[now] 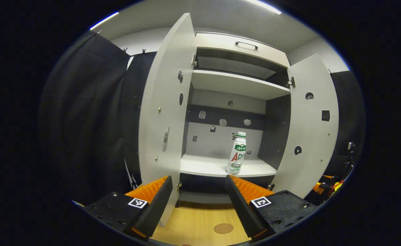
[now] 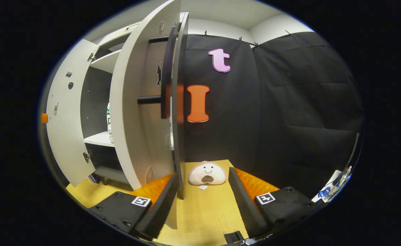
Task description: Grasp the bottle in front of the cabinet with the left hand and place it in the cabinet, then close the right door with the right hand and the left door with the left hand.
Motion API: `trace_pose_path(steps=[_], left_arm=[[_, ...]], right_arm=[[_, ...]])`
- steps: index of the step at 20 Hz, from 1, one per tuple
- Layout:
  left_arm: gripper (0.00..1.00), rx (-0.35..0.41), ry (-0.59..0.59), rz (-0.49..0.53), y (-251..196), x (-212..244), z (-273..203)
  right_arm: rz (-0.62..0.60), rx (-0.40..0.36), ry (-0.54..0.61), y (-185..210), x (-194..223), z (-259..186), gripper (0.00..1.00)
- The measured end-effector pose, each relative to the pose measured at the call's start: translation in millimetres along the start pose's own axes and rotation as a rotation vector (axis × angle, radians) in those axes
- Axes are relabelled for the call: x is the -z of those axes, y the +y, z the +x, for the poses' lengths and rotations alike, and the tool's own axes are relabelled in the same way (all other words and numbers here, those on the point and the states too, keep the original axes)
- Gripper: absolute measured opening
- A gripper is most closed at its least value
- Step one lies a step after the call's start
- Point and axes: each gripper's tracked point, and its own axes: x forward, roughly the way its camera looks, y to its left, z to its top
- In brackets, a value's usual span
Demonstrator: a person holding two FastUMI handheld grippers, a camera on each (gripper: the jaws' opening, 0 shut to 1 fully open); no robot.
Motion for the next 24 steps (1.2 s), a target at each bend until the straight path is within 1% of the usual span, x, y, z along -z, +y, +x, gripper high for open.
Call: trace_pose_path(steps=[1,2,4,6,9,13,17,21,24], left_arm=[[0.95,-0.008,-0.003,0.002,6.9,0.9,-4.7],[0.95,-0.017,-0.006,0.001,12.0,2.8,-8.3],[0.95,-0.031,-0.011,-0.025,20.3,8.9,-15.4],[0.95,-0.028,-0.024,-0.051,24.8,10.6,-18.4],[0.95,-0.032,-0.025,-0.052,32.8,14.3,-21.1],[0.95,-0.042,-0.016,-0.053,45.7,14.8,-24.9],[0.95,-0.076,-0.018,-0.057,64.7,15.7,-28.6],[0.95,-0.110,-0.022,-0.062,84.8,16.6,-35.8],[0.95,-0.133,-0.015,-0.054,97.9,20.1,-40.4]], right_arm=[[0.000,0.003,-0.003,0.1,0.9,-0.3,0.88],[-0.001,0.006,-0.008,-0.1,-0.5,0.5,0.95],[-0.014,0.016,-0.016,3.3,-3.6,-0.2,0.95],[-0.034,0.013,-0.025,11.3,-5.3,-1.1,0.94],[-0.047,-0.017,-0.022,32.7,-3.5,-3.0,0.92],[-0.053,-0.057,-0.024,64.0,-5.3,-2.1,0.91],[-0.055,-0.090,-0.023,86.2,-5.1,-0.3,0.91],[-0.039,-0.110,-0.010,102.8,-0.8,0.2,0.91],[-0.050,-0.126,-0.002,116.4,2.1,1.6,0.91]])
